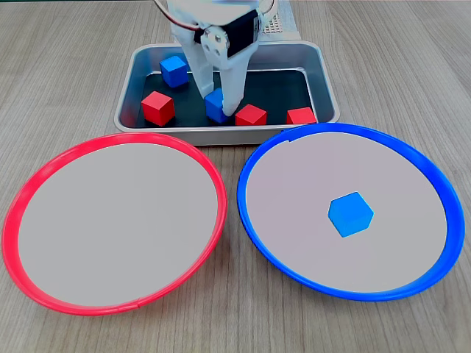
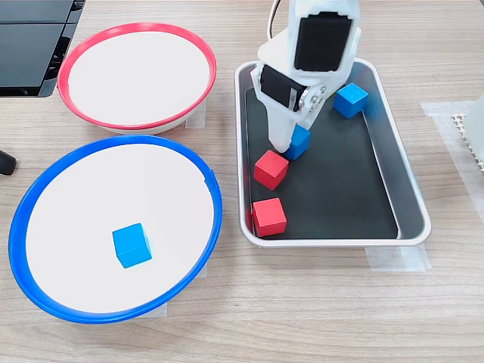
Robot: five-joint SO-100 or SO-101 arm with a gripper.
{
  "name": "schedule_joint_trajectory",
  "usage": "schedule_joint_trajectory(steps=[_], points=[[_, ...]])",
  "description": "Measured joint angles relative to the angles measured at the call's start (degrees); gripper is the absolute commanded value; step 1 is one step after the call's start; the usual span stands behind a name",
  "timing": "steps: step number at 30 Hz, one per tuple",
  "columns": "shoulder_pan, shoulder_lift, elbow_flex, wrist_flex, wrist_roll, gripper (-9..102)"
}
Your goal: Move six blocks tray to matching dishes
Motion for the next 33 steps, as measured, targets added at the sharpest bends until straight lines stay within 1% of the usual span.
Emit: schedule_joint_trajectory(steps=[1, 3, 6, 8, 9, 11, 12, 14, 16, 18, 21, 23, 25, 28, 29, 31, 33], points=[[0.35, 1.23, -3.34, 6.59, -0.88, 0], [0.97, 2.46, -6.5, 10.63, -1.85, 0], [2.46, 2.55, -18.02, 21.01, -1.67, 0], [1.49, 2.55, -23.47, 20.92, 0.26, 0], [-0.88, 2.2, -27.69, 19.34, 5.1, 0], [-2.81, 1.05, -29.71, 17.75, 7.73, 0], [-4.31, -0.35, -31.03, 15.21, 10.37, 0], [-10.11, -2.99, -31.73, 6.77, 16.7, 3], [-12.13, -5.19, -31.82, 3.69, 19.25, 4], [-13.8, -8.79, -31.64, -2.29, 22.15, 9], [-15.73, -11.51, -31.82, -5.8, 23.73, 15], [-14.85, -13.8, -31.46, -6.42, 24.26, 19], [-15.03, -14.24, -31.29, -6.5, 24.26, 18], [-15.64, -14.33, -30.67, -5.27, 22.76, 2], [-15.03, -14.15, -30.15, -4.39, 21.36, 0], [-14.59, -12.39, -28.74, 0.18, 15.47, 0], [-12.92, -6.24, -26.02, 9.23, 8.17, 1]])
